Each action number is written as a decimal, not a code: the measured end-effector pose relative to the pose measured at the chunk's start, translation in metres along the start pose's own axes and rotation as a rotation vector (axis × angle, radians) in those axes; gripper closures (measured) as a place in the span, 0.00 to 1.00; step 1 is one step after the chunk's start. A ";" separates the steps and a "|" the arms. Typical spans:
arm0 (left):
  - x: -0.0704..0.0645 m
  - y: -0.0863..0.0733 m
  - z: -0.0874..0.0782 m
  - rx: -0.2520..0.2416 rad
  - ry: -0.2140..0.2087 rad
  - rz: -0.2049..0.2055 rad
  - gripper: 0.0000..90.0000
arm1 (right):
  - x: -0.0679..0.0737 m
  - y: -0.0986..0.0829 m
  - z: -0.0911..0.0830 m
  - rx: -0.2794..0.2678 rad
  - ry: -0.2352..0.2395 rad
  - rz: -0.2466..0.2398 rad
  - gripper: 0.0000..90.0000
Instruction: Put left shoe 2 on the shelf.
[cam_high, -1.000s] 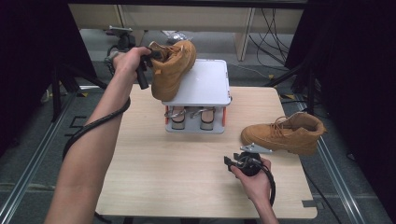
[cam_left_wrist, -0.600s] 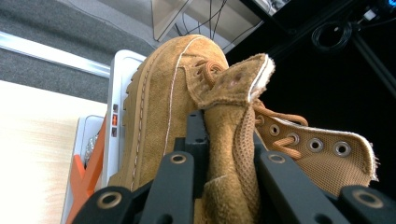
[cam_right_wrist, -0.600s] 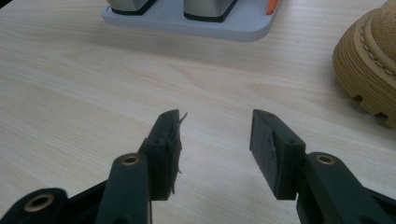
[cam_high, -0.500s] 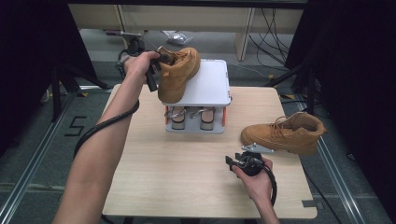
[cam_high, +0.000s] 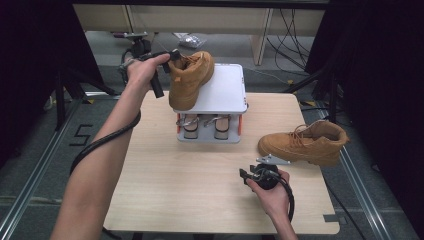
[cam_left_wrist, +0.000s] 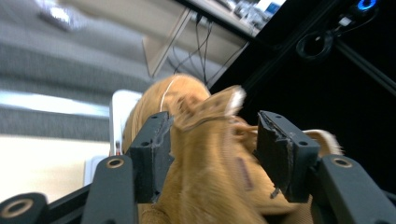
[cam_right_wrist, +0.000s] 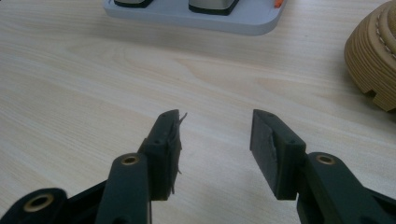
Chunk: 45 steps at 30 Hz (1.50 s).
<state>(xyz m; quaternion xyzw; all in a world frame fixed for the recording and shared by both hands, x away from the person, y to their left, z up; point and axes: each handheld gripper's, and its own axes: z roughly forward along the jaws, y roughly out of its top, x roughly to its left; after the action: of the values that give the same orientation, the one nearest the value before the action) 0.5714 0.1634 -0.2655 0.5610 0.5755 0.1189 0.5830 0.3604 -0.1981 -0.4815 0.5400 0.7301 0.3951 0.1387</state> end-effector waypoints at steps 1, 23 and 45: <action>-0.001 0.000 -0.007 -0.009 -0.004 0.009 0.50 | -0.001 0.000 0.000 -0.004 -0.003 -0.015 0.59; 0.044 -0.110 -0.048 0.178 0.063 0.178 1.00 | -0.004 0.003 -0.006 -0.019 -0.019 -0.040 0.59; 0.025 -0.116 -0.025 0.222 0.042 0.171 1.00 | -0.008 0.005 -0.010 -0.037 -0.033 -0.037 0.59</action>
<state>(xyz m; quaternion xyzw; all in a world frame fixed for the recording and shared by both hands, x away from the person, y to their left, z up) 0.5008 0.1562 -0.3634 0.6666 0.5472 0.1154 0.4929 0.3599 -0.2092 -0.4731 0.5301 0.7302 0.3970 0.1681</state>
